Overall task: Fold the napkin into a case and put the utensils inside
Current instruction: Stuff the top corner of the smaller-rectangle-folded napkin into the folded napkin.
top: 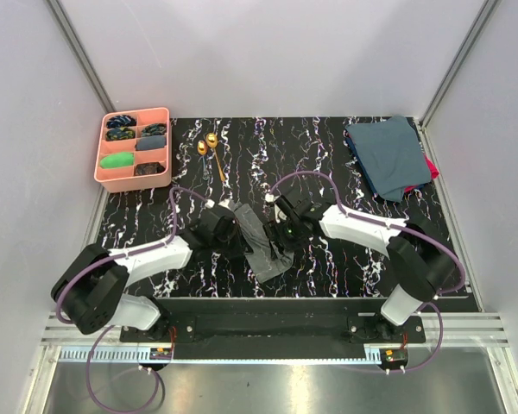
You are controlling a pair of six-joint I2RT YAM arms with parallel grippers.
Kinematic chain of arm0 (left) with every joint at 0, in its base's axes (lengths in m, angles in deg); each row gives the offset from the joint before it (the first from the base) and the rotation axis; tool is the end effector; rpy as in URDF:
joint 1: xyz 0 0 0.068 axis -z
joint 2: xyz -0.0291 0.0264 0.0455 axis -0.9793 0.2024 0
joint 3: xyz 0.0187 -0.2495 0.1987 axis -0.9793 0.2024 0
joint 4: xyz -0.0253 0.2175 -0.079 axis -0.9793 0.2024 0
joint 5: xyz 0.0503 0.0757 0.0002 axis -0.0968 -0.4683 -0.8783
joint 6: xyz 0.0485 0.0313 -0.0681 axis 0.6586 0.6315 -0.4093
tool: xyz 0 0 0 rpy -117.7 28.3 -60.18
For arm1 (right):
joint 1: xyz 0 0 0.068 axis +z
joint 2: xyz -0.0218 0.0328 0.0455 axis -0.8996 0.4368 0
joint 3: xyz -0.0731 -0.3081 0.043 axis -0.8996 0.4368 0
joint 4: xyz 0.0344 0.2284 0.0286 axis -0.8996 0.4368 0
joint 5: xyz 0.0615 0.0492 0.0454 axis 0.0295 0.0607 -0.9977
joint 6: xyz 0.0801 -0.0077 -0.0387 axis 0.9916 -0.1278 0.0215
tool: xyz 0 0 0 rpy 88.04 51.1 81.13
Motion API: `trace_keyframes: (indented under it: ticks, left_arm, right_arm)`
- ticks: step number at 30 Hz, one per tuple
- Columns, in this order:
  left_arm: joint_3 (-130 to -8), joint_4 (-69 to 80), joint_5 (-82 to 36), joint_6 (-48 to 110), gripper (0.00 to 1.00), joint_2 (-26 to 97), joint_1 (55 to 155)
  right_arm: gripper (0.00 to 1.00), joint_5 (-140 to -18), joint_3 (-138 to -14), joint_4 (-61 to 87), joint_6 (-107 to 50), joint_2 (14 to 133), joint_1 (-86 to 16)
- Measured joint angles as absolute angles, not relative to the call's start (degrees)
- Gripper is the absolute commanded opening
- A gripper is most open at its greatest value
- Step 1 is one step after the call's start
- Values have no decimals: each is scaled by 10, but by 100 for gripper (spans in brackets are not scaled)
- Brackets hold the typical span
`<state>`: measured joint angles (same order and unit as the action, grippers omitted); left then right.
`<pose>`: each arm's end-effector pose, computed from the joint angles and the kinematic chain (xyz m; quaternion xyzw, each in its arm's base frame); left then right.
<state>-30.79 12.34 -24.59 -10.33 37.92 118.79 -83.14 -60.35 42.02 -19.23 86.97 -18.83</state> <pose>0.1851 -0.1700 0.2001 -0.0838 0.9286 -0.2974 0.2054 0.2145 0.2397 0.2138 -0.2670 0.9336 0.1965 0.1361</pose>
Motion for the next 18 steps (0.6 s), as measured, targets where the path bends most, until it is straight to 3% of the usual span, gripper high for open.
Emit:
trace_keyframes:
  ticks: [6,10,18]
  left_arm:
    - [-299,115,-246,-115,0,397,1202]
    - [-297,110,-247,-122,0,412,1211]
    - [-286,78,-260,-144,0,428,1240]
  right_arm:
    - [48,-827,-596,421,-190,858,-187]
    - [27,-825,-596,420,-186,858,-180]
    - [15,-830,-600,420,-156,864,-153]
